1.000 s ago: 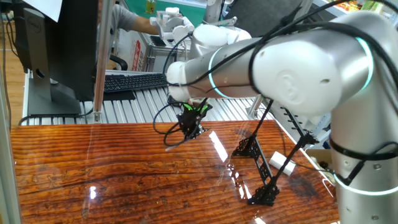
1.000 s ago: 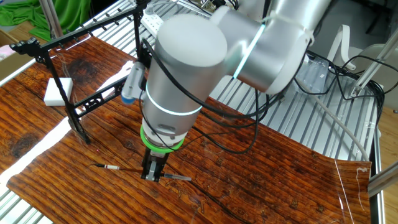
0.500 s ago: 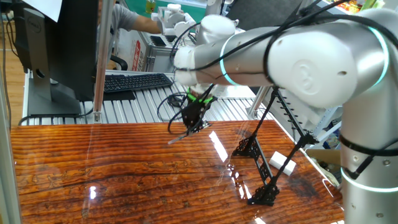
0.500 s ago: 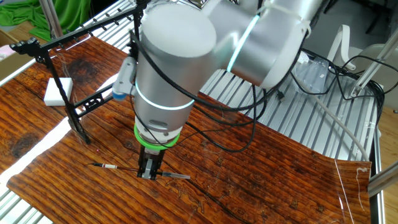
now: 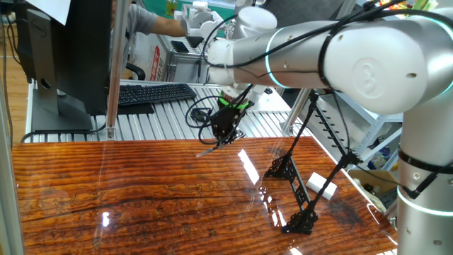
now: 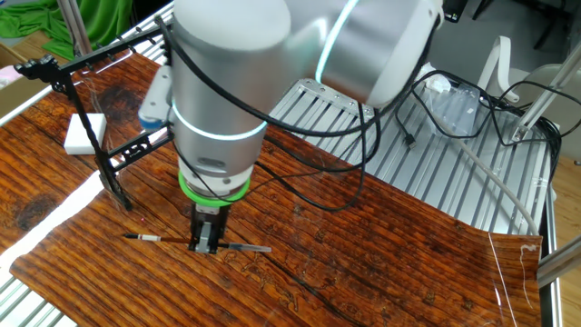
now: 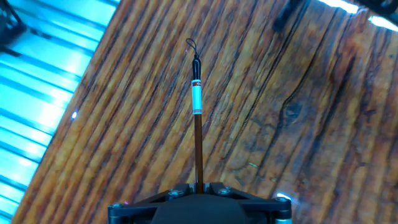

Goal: Place the brush on the pen rack

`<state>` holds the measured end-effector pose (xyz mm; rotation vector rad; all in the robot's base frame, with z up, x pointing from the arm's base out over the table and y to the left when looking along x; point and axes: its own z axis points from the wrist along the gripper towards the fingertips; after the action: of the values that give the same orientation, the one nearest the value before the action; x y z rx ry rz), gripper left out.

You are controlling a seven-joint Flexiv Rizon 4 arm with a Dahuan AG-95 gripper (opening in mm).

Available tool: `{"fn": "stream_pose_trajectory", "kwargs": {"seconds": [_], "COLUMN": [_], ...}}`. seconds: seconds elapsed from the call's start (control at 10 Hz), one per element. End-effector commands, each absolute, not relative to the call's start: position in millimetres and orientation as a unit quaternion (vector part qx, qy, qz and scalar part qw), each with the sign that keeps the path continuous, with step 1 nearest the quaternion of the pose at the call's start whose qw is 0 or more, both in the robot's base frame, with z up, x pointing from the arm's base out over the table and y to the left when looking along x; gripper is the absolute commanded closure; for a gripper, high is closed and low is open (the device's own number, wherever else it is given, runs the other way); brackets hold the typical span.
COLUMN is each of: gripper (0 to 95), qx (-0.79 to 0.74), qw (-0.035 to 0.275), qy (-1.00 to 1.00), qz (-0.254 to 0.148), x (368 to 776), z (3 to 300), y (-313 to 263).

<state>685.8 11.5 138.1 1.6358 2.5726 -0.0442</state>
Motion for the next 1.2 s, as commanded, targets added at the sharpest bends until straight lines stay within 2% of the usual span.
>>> {"fn": "stream_pose_trajectory", "kwargs": {"seconds": [0.1, 1.2], "gripper": [95.0, 95.0], "qx": [0.536, 0.525], "qw": [0.046, 0.035], "qy": [0.843, 0.85], "qz": [-0.015, -0.01], "x": [686.2, 692.3], "z": [140.1, 163.0], "y": [10.9, 8.8]}}
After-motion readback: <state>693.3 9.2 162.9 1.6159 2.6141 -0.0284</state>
